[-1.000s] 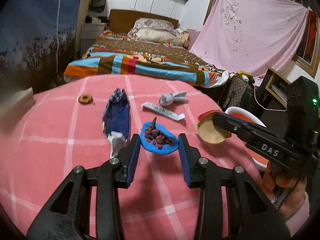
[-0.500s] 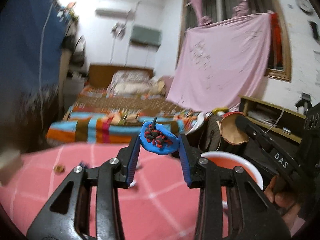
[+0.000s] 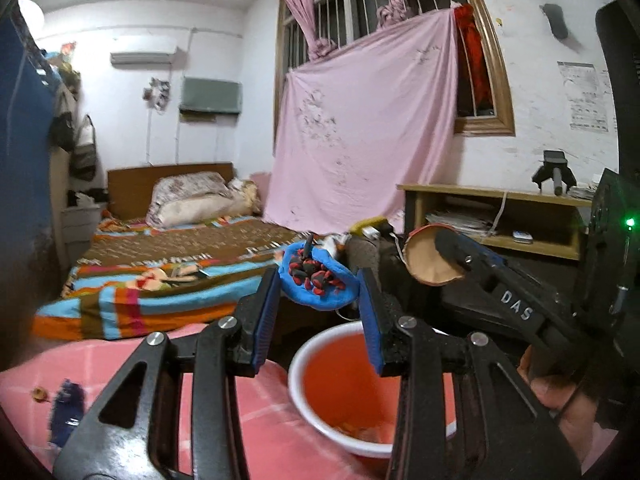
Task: Collect trash
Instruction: 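Carry the blue lid and paper cup over the bucket and open both tools, then move both tools back over the bedspread toward the remaining trash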
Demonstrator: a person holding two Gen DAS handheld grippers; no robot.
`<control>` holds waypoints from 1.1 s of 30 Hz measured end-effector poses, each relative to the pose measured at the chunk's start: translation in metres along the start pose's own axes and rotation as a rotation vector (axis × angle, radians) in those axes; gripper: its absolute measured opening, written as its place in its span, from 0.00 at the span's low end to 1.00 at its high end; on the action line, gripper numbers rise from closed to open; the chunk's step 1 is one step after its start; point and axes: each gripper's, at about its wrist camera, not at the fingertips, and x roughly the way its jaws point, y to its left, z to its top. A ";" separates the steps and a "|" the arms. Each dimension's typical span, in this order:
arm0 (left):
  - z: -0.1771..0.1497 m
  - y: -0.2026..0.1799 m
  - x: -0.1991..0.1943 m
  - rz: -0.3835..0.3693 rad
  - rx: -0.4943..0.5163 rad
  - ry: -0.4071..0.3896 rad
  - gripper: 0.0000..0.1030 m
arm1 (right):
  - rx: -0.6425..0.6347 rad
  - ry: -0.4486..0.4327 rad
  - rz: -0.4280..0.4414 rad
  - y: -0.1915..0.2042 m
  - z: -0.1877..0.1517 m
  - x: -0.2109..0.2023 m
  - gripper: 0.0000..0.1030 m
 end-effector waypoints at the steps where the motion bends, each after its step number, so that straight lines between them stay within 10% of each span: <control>1: -0.001 -0.002 0.005 -0.011 -0.006 0.013 0.21 | -0.004 0.011 -0.013 -0.002 -0.001 0.002 0.19; 22: -0.031 -0.018 0.082 -0.089 -0.185 0.308 0.28 | 0.071 0.240 -0.167 -0.042 -0.027 0.019 0.31; 33: -0.028 0.002 0.070 -0.026 -0.266 0.283 0.40 | 0.061 0.215 -0.164 -0.036 -0.023 0.017 0.44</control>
